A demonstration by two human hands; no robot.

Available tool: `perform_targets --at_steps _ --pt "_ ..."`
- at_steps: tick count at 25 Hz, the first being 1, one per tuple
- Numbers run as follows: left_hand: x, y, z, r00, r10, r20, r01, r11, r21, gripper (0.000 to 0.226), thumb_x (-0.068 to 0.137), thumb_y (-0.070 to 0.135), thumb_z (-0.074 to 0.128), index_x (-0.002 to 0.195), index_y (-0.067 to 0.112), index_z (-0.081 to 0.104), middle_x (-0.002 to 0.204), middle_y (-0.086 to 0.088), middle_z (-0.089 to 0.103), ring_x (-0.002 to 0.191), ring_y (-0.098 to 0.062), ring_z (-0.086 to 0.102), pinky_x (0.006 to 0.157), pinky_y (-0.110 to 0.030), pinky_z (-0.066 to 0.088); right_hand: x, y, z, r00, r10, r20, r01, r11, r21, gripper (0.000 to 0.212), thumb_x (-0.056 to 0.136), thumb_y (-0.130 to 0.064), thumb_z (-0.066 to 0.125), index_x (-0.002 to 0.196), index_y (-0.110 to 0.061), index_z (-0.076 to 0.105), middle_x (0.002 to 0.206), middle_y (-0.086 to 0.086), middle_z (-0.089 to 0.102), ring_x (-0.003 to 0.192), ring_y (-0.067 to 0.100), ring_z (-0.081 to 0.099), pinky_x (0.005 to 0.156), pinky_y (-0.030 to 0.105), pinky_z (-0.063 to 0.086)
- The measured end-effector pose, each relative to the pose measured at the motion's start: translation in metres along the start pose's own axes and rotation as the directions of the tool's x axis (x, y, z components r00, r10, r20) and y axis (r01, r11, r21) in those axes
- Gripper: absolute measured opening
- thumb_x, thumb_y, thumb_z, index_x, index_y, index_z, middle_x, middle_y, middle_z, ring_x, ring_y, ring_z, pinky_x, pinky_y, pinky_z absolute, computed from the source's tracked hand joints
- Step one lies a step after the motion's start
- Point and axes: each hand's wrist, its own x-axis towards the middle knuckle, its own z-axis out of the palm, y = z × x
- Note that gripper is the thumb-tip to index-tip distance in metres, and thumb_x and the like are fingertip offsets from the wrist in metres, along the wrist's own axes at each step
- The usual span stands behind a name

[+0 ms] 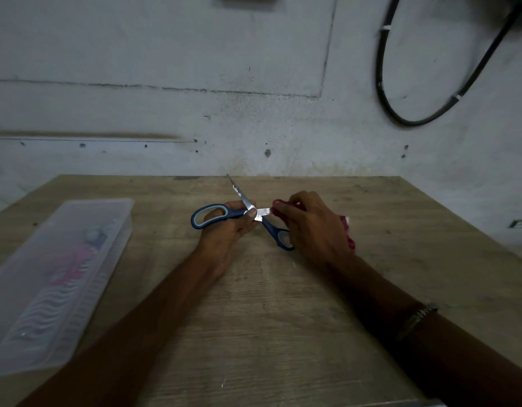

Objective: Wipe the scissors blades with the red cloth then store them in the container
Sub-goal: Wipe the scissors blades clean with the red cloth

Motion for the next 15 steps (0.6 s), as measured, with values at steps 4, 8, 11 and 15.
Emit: perform_targets --at_steps 4,8,11,15 --pt "0.000 0.000 0.000 0.999 0.037 0.011 -0.037 0.999 0.005 0.031 0.088 0.000 0.072 0.119 0.000 0.068 0.116 -0.013 0.076 0.112 -0.027 0.071 0.100 -0.039 0.056 0.001 -0.015 0.006 0.989 -0.149 0.023 0.150 0.985 -0.081 0.059 0.087 -0.019 0.073 0.143 -0.026 0.057 0.124 0.011 0.061 0.107 0.029 0.056 0.069 0.038 0.056" --pt "0.002 -0.001 -0.004 1.000 0.014 -0.004 -0.014 1.000 -0.027 0.035 0.089 -0.002 0.070 0.123 -0.004 0.065 0.117 -0.016 0.075 0.110 -0.025 0.072 0.099 -0.037 0.057 -0.005 0.001 0.006 0.983 -0.119 0.139 0.146 0.968 -0.205 0.066 0.092 -0.030 0.061 0.154 -0.030 0.039 0.136 0.010 0.052 0.117 0.028 0.050 0.083 0.041 0.051" --pt "0.005 0.000 -0.003 0.999 -0.016 -0.028 0.014 0.997 -0.082 0.030 0.090 -0.002 0.069 0.120 -0.004 0.065 0.110 -0.012 0.073 0.101 -0.019 0.072 0.098 -0.036 0.056 -0.004 0.013 0.004 0.988 0.046 0.147 -0.016 0.981 -0.194 0.063 0.096 -0.025 0.061 0.154 -0.027 0.037 0.133 0.012 0.050 0.116 0.027 0.049 0.083 0.039 0.054" --pt "0.003 0.002 0.000 0.999 -0.025 -0.021 0.023 0.996 -0.088 0.025 0.090 -0.001 0.069 0.116 0.000 0.068 0.109 -0.009 0.076 0.099 -0.018 0.074 0.100 -0.036 0.055 -0.007 0.005 -0.002 0.994 0.109 -0.008 -0.109 0.993 -0.052 0.053 0.096 -0.017 0.061 0.147 -0.027 0.049 0.121 0.007 0.053 0.101 0.022 0.054 0.074 0.035 0.053"
